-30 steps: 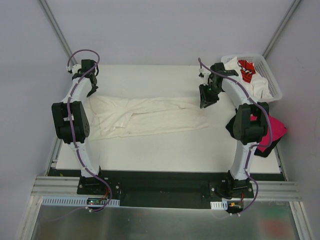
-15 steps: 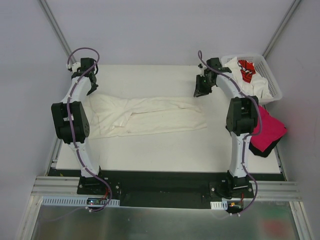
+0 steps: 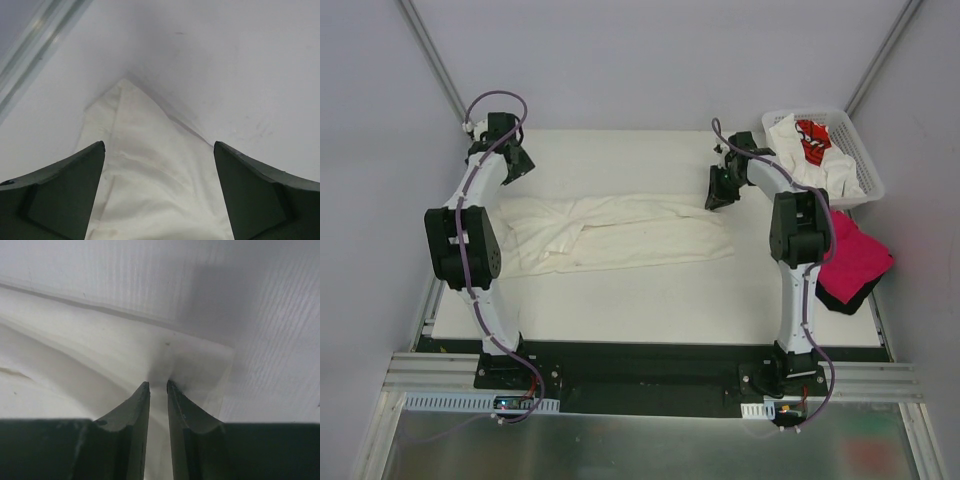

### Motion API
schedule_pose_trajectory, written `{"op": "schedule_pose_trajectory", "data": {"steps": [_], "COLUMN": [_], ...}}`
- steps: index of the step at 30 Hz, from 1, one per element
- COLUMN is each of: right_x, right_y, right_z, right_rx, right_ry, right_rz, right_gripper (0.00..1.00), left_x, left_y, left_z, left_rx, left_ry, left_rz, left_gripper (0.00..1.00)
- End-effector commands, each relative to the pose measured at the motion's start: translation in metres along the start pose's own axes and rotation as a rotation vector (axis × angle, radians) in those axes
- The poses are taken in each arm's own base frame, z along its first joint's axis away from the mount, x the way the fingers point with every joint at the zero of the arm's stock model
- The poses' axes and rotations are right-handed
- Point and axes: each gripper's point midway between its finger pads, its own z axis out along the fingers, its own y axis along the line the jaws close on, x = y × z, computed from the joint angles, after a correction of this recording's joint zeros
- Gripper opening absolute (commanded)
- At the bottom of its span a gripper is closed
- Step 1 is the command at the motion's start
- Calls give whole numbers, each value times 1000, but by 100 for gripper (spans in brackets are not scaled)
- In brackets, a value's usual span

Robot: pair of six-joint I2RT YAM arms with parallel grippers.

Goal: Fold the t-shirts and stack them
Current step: Fold the other side of the tshirt into a rectangle

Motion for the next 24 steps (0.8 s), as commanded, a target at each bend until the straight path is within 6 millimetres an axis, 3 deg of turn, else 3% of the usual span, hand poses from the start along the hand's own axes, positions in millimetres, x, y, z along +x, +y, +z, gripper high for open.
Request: {"op": "schedule_pose_trajectory", "data": {"steps": [1, 2, 3, 6, 7, 10, 13, 16, 24], "right_x": [-4, -5, -4, 1, -1, 1, 2, 3, 7], "right_y": [15, 17, 18, 19, 18, 21, 22, 21, 21], "right_z": [-25, -24, -24, -23, -25, -25, -27, -29, -30], "right_rx": [-32, -41, -46, -51, -53, -66, -72, -70, -77], "right_ry": [-59, -64, -63, -54, -63, -63, -67, -68, -61], "right_rz": [-3, -3, 1, 3, 3, 2, -3, -11, -12], "right_gripper": [24, 24, 24, 24, 24, 24, 24, 24, 23], "left_x": [4, 15, 38, 94, 119, 168, 194, 206, 207], "left_y": [-67, -78, -106, -143, -150, -159, -152, -140, -145], "left_z": [-66, -71, -88, -110, -113, -120, -120, -115, -94], "left_rx": [251, 274, 331, 420, 446, 486, 463, 429, 389], "left_ry": [-18, -5, 9, 104, 172, 276, 309, 333, 306], "left_rz": [78, 117, 187, 305, 333, 412, 473, 496, 604], "left_gripper": [89, 89, 89, 88, 88, 84, 82, 81, 68]}}
